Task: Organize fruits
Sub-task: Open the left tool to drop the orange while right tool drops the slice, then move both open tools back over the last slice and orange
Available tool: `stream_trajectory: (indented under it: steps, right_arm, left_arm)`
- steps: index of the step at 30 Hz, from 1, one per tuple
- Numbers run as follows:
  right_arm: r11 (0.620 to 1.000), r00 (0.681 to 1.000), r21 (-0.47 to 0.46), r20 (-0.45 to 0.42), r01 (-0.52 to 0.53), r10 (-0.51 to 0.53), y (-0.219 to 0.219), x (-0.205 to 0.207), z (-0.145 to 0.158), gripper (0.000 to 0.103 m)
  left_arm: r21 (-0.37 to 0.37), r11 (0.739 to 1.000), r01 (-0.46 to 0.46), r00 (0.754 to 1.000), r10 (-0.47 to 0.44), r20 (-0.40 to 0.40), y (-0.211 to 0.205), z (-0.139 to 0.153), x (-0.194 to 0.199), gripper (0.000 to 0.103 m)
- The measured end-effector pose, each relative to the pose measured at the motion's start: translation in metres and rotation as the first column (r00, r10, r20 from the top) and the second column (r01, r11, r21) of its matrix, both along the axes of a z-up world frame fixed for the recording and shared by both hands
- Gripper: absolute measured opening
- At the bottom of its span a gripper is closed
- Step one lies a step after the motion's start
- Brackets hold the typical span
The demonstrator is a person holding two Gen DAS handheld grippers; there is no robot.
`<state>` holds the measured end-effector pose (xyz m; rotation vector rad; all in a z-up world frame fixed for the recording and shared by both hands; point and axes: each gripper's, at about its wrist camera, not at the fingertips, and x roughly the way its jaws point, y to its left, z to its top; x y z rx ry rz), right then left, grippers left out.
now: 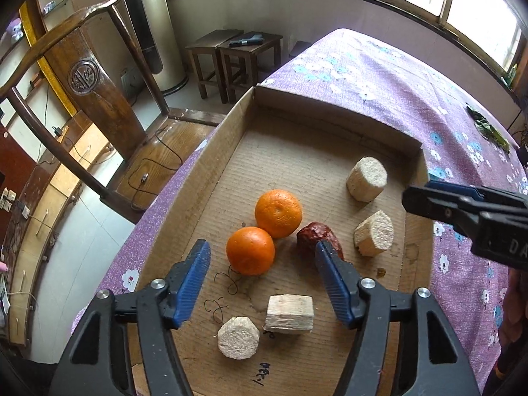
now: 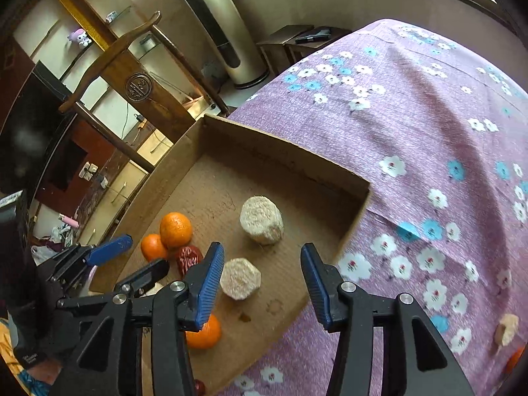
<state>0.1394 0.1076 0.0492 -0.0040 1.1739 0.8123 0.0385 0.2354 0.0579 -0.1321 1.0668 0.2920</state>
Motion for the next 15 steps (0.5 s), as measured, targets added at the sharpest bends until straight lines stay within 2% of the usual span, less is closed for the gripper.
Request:
stream_trajectory:
  steps: [3,11,15]
  right_arm:
    - [1.000,1.000,-0.006,0.003,0.021,-0.021,-0.014,-0.008,0.005,0.059]
    - [0.998,0.998,-0.022,0.014,0.064,-0.064,-0.045,-0.030,0.014,0.060]
    - [0.995,0.995,-0.029,0.025,0.095,-0.094,-0.066,-0.040,0.019,0.064]
  left_arm:
    - [0.013,1.000,0.009,1.000,-0.010,0.015,-0.007,0.005,-0.002,0.075]
    - [0.021,0.999,0.048,0.999,-0.048,0.019,-0.031,0.011,-0.004,0.076]
    - [0.019,0.997,0.077,0.997,-0.078,0.030,-0.049,0.015,-0.005,0.076]
